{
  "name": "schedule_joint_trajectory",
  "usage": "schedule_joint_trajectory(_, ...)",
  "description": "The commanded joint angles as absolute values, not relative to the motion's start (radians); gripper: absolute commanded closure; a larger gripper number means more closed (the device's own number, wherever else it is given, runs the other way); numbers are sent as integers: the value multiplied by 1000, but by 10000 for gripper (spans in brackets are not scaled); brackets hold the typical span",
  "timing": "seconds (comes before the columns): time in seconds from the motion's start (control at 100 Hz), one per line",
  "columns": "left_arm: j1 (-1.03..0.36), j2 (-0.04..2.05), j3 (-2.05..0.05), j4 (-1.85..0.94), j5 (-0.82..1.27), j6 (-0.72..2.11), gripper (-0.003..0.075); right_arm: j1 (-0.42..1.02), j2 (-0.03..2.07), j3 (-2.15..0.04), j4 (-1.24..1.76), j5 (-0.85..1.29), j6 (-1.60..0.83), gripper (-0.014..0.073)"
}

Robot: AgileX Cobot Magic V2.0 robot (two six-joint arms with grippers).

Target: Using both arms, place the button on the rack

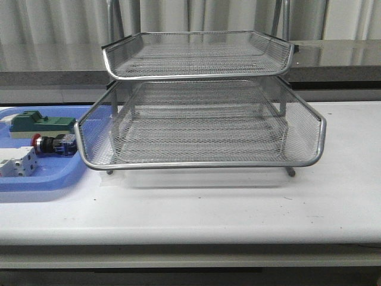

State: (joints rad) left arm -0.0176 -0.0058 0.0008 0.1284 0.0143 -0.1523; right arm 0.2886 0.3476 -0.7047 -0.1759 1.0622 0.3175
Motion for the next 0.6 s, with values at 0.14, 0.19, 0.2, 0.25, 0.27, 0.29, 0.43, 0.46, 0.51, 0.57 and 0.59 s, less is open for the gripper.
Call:
schedule_joint_trajectory(0.14, -17, -37, 48, 127, -66, -161, 740, 284, 357, -736, -200, 1003, 314, 663)
schedule_joint_trajectory(0.19, -17, -37, 48, 127, -66, -161, 740, 284, 357, -736, -200, 1003, 314, 663)
schedule_joint_trajectory(0.2, -17, -37, 48, 127, -66, -161, 740, 284, 357, -736, -200, 1003, 314, 663)
schedule_joint_trajectory(0.25, -17, -37, 48, 127, -66, -161, 740, 284, 357, -736, -200, 1003, 314, 663)
schedule_joint_trajectory(0.27, -17, -37, 48, 127, -66, -161, 740, 284, 357, -736, -200, 1003, 314, 663)
schedule_joint_trajectory(0.29, -17, -37, 48, 127, -66, -161, 740, 284, 357, -736, -200, 1003, 314, 663)
schedule_joint_trajectory(0.43, -17, -37, 48, 127, -85, -161, 740, 284, 357, -736, -200, 1003, 314, 663)
schedule_joint_trajectory(0.46, -17, -37, 48, 127, -93, -161, 740, 284, 357, -736, -200, 1003, 314, 663)
schedule_joint_trajectory(0.51, -17, -37, 40, 121, -96, -161, 740, 284, 357, -736, -200, 1003, 314, 663)
schedule_joint_trajectory(0.57, -17, -37, 18, 57, -71, -161, 740, 284, 357, -736, -200, 1003, 314, 663)
schedule_joint_trajectory(0.59, -17, -37, 7, 35, -62, -161, 740, 284, 357, -736, -200, 1003, 314, 663)
